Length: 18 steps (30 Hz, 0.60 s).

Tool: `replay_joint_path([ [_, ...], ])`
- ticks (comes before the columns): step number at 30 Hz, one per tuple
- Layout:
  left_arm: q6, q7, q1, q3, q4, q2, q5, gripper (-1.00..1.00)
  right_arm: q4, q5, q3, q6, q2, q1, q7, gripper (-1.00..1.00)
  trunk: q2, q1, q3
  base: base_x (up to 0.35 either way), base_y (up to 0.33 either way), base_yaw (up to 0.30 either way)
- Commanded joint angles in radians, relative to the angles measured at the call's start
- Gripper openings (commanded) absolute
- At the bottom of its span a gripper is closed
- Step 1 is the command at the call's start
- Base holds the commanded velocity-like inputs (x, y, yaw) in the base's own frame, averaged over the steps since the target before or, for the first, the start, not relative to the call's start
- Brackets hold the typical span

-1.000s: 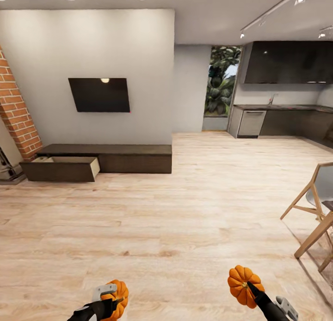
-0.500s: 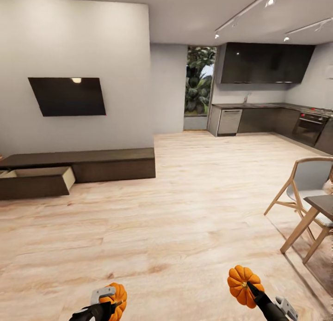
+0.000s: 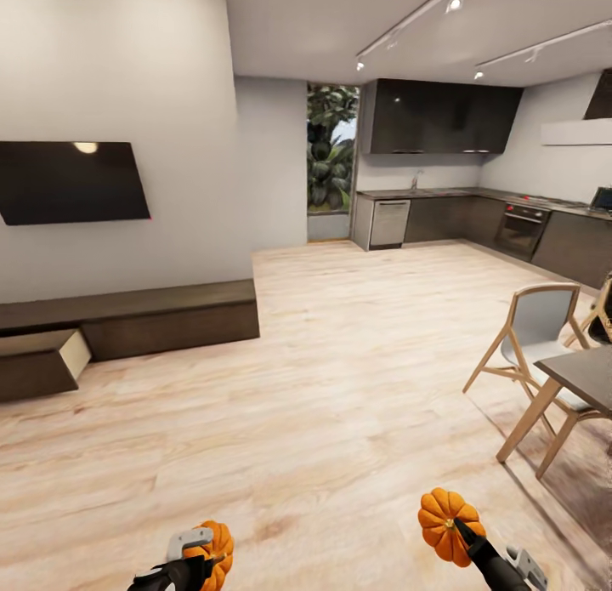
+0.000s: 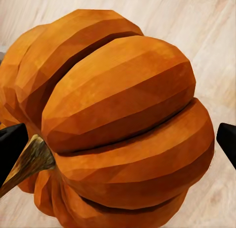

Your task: Place each of the two pumpkins and all three candles from the living room inside a cabinet in the living room (use any cabinet), then make sure every cabinet is closed, and position the cauldron so it is next to a table in the living room.

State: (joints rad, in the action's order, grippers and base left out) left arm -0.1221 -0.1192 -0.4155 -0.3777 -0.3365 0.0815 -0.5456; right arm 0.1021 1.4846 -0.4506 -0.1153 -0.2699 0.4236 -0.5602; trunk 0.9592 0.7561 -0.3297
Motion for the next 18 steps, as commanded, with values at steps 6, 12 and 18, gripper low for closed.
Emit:
replay_joint_path([
  [6, -0.005, -0.011, 0.000, -0.009, -0.004, 0.001, -0.005, -1.00, -0.001, 0.006, -0.008, -0.004, 0.006, 0.001, -0.003, -1.00, 0.001, 0.001, -0.001, 0.275, 0.185, -0.223],
  [12, -0.005, -0.011, 0.000, -0.009, -0.004, 0.000, -0.006, -1.00, -0.001, 0.006, -0.008, -0.004, 0.008, 0.001, -0.003, -1.00, 0.001, 0.001, -0.001, 0.311, 0.058, -0.149],
  [18, -0.005, -0.011, 0.000, -0.009, -0.004, 0.000, -0.007, -1.00, -0.001, 0.006, -0.008, -0.004, 0.013, 0.001, -0.003, -1.00, 0.001, 0.001, -0.001, 0.322, 0.004, -0.013],
])
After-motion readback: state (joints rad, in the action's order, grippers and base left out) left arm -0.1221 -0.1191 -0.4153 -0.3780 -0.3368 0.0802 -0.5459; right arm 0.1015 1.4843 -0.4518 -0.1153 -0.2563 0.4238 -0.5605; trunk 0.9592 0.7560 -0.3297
